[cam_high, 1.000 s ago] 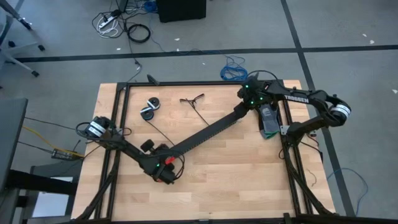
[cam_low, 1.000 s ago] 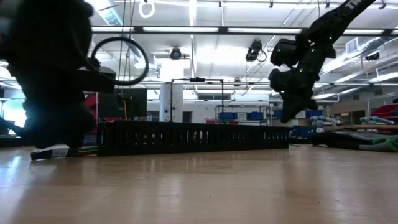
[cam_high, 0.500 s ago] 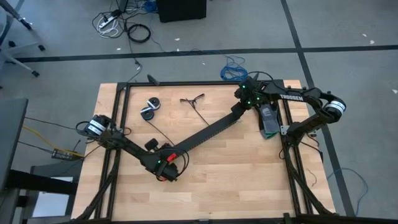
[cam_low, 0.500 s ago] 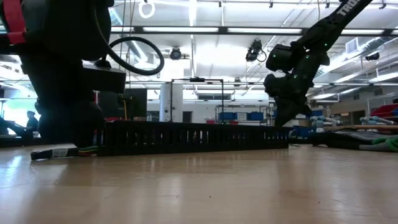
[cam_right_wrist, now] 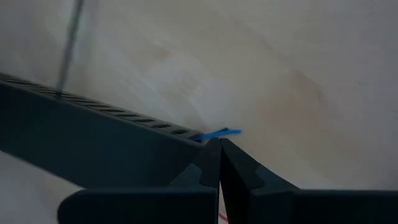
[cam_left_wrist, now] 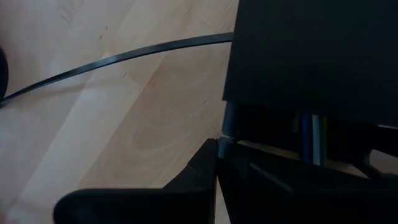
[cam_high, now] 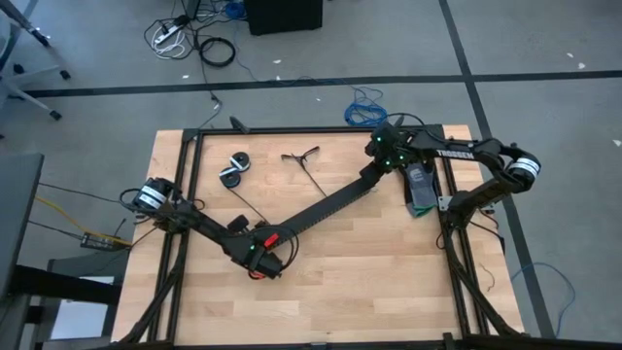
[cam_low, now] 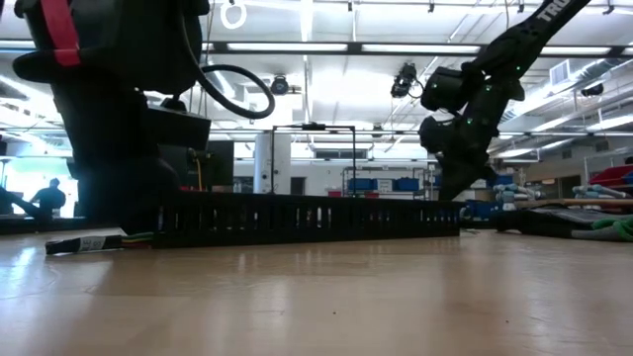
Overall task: Ziptie cables
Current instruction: Insert the black cover of the black cable duct
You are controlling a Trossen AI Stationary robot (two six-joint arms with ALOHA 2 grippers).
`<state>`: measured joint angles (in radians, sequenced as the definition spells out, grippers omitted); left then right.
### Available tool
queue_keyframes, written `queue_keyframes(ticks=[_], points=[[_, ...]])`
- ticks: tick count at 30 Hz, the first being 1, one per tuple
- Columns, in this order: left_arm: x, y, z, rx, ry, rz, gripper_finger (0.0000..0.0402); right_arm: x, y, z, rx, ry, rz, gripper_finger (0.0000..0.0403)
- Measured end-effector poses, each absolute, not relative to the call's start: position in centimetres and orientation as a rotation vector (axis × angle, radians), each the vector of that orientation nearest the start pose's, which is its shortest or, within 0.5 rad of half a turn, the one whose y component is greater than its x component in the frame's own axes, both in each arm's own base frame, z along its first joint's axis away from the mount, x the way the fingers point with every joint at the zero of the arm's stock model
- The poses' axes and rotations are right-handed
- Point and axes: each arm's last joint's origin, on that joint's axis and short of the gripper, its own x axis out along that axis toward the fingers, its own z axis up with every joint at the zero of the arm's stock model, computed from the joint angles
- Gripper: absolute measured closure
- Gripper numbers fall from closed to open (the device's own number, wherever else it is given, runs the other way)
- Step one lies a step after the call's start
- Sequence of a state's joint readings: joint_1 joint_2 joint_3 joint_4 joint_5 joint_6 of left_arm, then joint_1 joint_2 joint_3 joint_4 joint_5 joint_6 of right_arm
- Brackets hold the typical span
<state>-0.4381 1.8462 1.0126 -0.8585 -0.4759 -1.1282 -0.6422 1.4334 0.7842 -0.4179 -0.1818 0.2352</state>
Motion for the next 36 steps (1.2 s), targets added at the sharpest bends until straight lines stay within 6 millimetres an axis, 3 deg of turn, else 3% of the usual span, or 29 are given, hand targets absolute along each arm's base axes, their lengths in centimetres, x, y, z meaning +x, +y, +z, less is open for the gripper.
queue_keyframes(ticks=[6,11,26,31,36], points=[[26.9,-11.0,12.4,-0.182,1.239,0.815,0.0402,19.8,-15.6,19.0,0.601,0.960,-0.628,0.0403],[26.9,-11.0,12.4,-0.184,1.240,0.816,0.0401,18.8,-14.7,19.5,0.616,1.029,-0.612,0.0403],[26.9,-11.0,12.4,-0.186,1.240,0.817,0.0401,21.0,-12.3,19.6,0.563,1.002,-0.526,0.0403],[26.9,-11.0,12.4,-0.187,1.241,0.817,0.0401,20.6,-12.5,19.4,0.506,1.045,-0.627,0.0403],[26.9,-11.0,12.4,-0.187,1.241,0.817,0.0401,20.5,-12.6,19.4,0.522,1.047,-0.617,0.0403]])
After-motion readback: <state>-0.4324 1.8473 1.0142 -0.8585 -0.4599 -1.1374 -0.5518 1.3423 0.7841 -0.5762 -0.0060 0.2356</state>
